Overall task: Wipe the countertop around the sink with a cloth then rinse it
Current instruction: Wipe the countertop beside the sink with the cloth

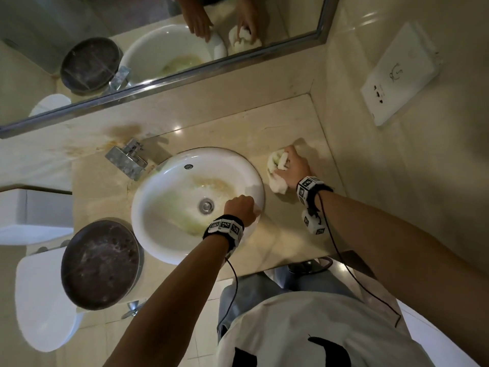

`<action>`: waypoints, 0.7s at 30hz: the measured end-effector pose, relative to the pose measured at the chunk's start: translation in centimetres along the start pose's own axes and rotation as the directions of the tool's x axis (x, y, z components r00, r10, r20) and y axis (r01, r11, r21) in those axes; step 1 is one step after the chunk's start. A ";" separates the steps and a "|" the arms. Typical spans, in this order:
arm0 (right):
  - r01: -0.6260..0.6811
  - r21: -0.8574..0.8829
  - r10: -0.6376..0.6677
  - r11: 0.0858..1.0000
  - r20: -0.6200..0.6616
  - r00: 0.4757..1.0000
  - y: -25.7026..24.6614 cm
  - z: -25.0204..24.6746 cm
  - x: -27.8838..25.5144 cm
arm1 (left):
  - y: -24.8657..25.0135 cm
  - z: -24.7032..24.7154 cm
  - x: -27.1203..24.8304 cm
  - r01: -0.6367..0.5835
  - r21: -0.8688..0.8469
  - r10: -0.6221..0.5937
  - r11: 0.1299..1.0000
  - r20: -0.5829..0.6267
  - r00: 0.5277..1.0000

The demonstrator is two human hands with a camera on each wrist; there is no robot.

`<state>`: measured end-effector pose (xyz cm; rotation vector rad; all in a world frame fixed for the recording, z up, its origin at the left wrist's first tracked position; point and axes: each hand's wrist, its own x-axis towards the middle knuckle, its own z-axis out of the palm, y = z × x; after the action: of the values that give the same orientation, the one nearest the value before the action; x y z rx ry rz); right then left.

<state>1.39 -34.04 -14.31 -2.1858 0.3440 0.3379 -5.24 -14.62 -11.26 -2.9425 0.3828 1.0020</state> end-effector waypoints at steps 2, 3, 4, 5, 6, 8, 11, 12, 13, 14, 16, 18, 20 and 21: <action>0.027 0.047 -0.022 0.999 -0.107 0.994 0.5 -1.1 -1.1 | 0.4 0.2 0.3 -0.019 0.033 0.018 0.999 0.027 0.999; 0.028 0.050 -0.019 0.998 -0.168 0.986 0.7 -1.8 -1.6 | 0.5 0.3 0.4 -0.032 0.059 0.029 0.998 0.040 0.999; 0.020 0.037 -0.011 0.999 -0.225 0.974 0.9 -2.6 -2.1 | 0.6 0.4 0.5 -0.040 0.072 0.037 0.997 0.049 0.998; 0.003 0.007 -0.001 1.000 -0.279 0.960 1.1 -3.5 -2.7 | 0.7 0.4 0.6 -0.043 0.071 0.039 0.997 0.058 0.998; -0.016 -0.030 0.005 0.999 -0.326 0.945 1.2 -4.5 -3.3 | 0.6 0.4 0.6 -0.047 0.071 0.043 0.996 0.063 0.997; -0.086 -0.146 0.022 0.986 -0.393 0.919 1.5 -6.5 -4.3 | 0.7 0.2 0.7 -0.059 0.085 0.053 0.995 0.074 0.996; -0.238 -0.430 0.081 0.871 -0.351 0.933 1.8 -8.0 -5.2 | 0.6 -0.1 0.9 -0.084 0.107 0.074 0.991 0.098 0.992; -0.239 -0.526 0.083 0.816 -0.302 0.950 2.1 -7.9 -5.2 | 0.6 -0.3 0.9 -0.090 0.112 0.078 0.990 0.108 0.991; -0.223 -0.615 0.081 0.757 -0.250 0.965 2.4 -7.6 -5.1 | 0.6 -0.4 1.0 -0.096 0.120 0.082 0.988 0.116 0.990; -0.208 -0.686 0.087 0.698 -0.207 0.974 2.7 -7.2 -5.1 | 0.5 -0.5 1.0 -0.104 0.129 0.088 0.986 0.121 0.989; -0.178 -0.781 0.074 0.599 -0.168 0.983 3.3 -6.1 -5.1 | 0.4 -0.5 1.0 -0.119 0.150 0.101 0.982 0.123 0.987; -0.164 -0.847 0.053 0.505 -0.160 0.986 3.7 -5.4 -5.4 | 0.3 -0.4 0.9 -0.129 0.168 0.108 0.977 0.128 0.986; -0.147 -0.885 0.080 0.442 -0.124 0.989 3.8 -5.0 -5.6 | 0.2 -0.2 0.7 -0.133 0.173 0.111 0.976 0.134 0.985; -0.148 -0.880 0.094 0.451 -0.118 0.989 3.9 -5.0 -5.7 | 0.1 -0.1 0.6 -0.135 0.170 0.112 0.976 0.135 0.984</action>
<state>-4.69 -39.59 -12.17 -3.2473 0.4053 0.6554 -4.77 -14.87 -11.48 -2.7089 0.6236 1.0950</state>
